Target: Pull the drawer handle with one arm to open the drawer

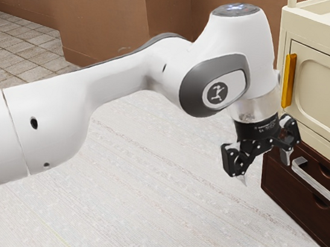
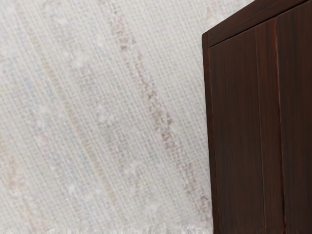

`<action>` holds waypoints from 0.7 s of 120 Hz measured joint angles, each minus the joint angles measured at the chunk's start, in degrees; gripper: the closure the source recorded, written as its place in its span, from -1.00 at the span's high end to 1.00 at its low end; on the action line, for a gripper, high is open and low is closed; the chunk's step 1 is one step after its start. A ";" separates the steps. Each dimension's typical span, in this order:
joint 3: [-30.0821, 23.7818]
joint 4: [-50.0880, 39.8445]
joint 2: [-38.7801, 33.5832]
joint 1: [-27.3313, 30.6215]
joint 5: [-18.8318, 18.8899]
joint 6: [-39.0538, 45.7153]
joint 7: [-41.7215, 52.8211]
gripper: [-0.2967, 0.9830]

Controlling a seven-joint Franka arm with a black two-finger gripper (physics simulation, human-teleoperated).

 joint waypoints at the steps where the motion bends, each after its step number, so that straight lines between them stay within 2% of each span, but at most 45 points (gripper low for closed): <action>1: 0.04 -0.03 -0.01 -0.26 0.01 0.13 -0.16 0.54; 22: 0.39 -3.33 -1.97 -3.32 0.06 3.11 -3.02 0.54; 40: 0.42 -2.71 -2.02 -4.31 0.11 5.25 -4.87 0.54; 84: 0.09 -3.96 -1.37 -4.72 0.04 8.79 -7.70 0.54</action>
